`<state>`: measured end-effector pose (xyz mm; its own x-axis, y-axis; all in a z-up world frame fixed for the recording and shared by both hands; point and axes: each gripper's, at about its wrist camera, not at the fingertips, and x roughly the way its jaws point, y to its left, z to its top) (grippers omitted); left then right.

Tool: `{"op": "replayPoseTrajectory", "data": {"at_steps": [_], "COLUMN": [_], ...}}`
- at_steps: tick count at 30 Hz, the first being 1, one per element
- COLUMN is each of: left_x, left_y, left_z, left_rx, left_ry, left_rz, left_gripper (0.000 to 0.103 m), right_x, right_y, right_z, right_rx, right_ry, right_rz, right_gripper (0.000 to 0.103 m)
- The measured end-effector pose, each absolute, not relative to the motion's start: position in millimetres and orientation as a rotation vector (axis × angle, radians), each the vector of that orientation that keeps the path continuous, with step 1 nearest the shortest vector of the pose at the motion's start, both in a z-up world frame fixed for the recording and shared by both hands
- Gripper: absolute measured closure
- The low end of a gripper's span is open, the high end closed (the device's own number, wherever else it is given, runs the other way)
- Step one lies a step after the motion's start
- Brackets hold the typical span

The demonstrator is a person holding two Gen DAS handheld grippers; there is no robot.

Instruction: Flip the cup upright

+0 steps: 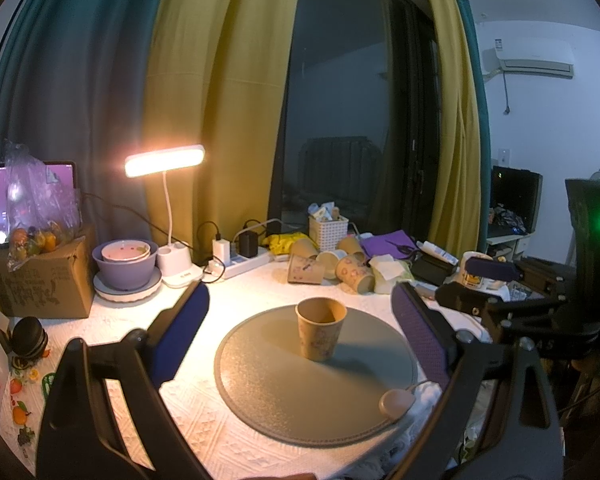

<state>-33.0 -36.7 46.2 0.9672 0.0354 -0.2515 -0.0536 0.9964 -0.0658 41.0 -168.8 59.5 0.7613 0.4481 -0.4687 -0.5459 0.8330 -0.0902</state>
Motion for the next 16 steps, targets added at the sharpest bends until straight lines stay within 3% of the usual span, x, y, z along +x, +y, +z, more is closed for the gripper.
{"op": "replayPoseTrajectory", "data": {"at_steps": [16], "left_x": [-36.0], "left_y": [-40.4], "left_z": [44.5], "left_rx": [-0.069], "left_ry": [0.232], "left_rz": [0.033], "left_gripper": [0.010], "right_x": [41.2], "right_y": [-168.2], "right_z": [59.6], "right_rx": [-0.227], "right_ry": [0.451], "right_rz": [0.547], "right_gripper": [0.030]}}
